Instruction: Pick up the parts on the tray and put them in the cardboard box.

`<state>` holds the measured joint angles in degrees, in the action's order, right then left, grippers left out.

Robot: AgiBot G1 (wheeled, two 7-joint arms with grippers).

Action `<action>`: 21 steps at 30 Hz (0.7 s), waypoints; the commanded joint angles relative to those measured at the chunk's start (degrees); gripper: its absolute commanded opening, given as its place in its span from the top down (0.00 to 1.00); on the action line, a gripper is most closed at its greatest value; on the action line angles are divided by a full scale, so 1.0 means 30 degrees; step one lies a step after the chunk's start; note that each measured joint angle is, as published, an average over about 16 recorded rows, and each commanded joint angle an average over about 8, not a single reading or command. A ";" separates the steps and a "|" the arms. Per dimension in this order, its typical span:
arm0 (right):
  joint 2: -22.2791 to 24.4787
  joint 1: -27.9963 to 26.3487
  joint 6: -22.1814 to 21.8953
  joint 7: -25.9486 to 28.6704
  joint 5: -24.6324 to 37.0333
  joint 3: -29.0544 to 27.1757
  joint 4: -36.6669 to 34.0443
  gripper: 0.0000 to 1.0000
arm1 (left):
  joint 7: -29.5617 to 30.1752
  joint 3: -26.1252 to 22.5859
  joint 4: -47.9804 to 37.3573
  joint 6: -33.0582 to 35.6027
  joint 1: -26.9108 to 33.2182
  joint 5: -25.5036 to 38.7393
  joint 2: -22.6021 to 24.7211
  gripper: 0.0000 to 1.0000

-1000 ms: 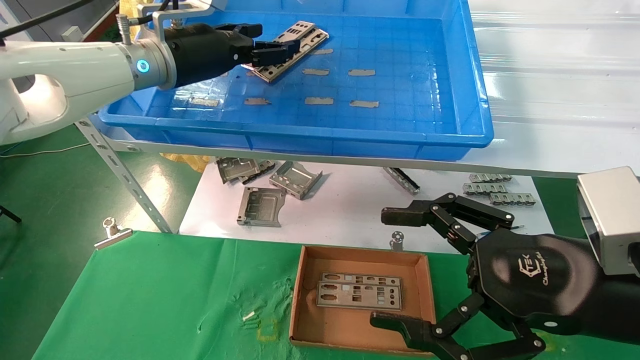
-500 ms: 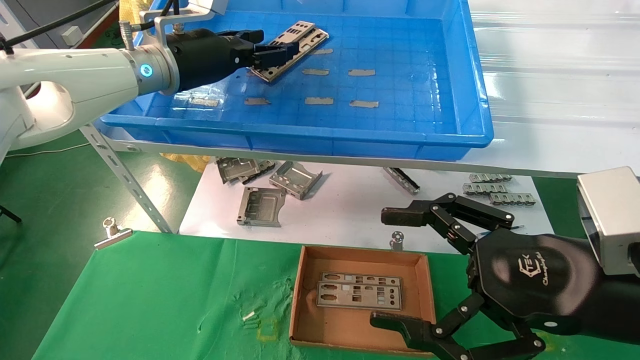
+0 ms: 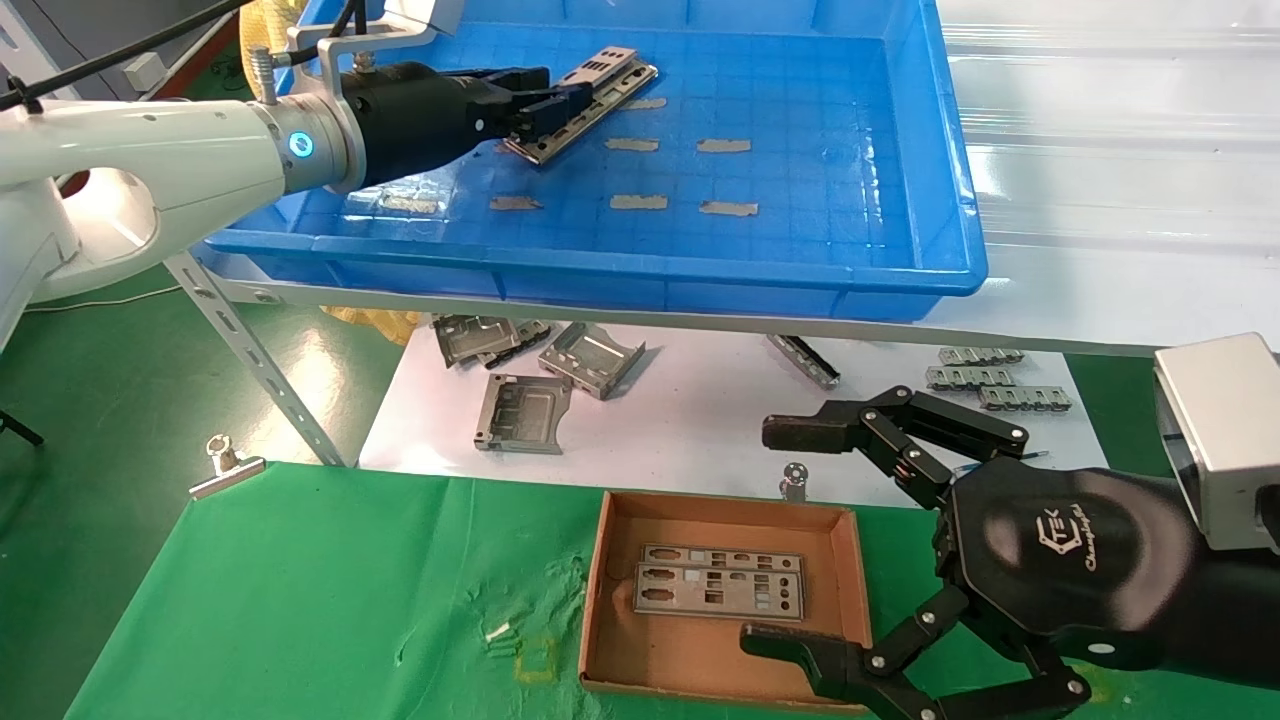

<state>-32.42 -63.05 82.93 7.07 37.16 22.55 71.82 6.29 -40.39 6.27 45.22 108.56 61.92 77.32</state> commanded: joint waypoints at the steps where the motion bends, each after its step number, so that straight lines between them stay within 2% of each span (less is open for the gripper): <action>1: 0.0000 0.0000 0.0000 0.0000 0.0000 0.0000 0.0000 0.00 | 0.0058 -0.0061 0.0051 -0.0023 -0.0027 0.0001 -0.0003 1.00; 11: 0.0000 0.0000 0.0000 0.0000 -0.0001 0.0001 0.0000 0.00 | -0.0598 -0.0011 0.0352 0.0339 0.0406 -0.0347 -0.0222 1.00; 21: 0.0001 0.0000 -0.0001 -0.0001 -0.0001 0.0001 0.0000 0.00 | -0.1762 0.0375 0.0291 0.2048 0.1062 -0.0989 -0.0719 1.00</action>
<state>-32.42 -63.05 82.93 7.06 37.16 22.55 71.82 0.90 -39.27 7.53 52.89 111.55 58.89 74.87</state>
